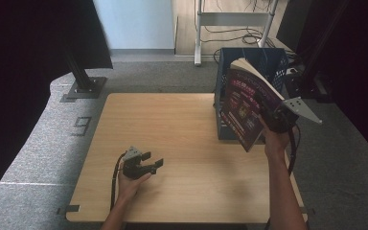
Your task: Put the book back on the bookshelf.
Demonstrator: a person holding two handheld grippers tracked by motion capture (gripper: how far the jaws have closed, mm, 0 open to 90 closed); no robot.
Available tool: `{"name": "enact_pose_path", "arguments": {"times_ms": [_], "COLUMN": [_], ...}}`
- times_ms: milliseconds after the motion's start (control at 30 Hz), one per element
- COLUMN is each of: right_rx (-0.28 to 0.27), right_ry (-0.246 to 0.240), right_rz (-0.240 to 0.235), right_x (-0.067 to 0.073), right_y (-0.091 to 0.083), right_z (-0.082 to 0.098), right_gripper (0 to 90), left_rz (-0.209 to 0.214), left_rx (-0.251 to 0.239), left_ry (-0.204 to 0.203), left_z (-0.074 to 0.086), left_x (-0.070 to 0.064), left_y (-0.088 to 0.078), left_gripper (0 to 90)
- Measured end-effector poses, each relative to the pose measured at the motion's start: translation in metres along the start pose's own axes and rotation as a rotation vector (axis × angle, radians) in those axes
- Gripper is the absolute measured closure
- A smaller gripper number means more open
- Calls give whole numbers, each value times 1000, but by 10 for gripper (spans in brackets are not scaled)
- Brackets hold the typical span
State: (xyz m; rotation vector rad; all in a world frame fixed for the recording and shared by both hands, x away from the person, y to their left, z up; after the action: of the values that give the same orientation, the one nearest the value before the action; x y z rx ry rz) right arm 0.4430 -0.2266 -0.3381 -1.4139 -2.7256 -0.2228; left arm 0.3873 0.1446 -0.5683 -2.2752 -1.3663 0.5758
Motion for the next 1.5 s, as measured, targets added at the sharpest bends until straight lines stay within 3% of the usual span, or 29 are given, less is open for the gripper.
{"name": "enact_pose_path", "arguments": {"times_ms": [733,1500], "right_rx": [13,20], "right_ry": [3,5], "right_rz": [44,76], "right_x": [-14,-25], "right_y": [30,46], "right_z": [3,-1], "right_gripper": [813,813], "left_rz": [8,11], "left_rx": [-1,0], "left_ry": [2,5], "left_z": [0,0], "left_x": [0,-2], "left_y": [1,1], "left_gripper": [288,288]}}
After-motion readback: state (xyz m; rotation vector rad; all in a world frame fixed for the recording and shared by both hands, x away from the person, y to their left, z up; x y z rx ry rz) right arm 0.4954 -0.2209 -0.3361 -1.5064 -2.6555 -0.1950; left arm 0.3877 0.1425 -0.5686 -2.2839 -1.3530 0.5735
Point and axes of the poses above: each handheld gripper's, and its own axes: y roughly forward along the jaws, z roughly out of its underside, x roughly to its left, the point moved 8 cm from there along y, roughly forward along the jaws, and after that the axes turned 13 degrees about -z, right-handed, at the moved point
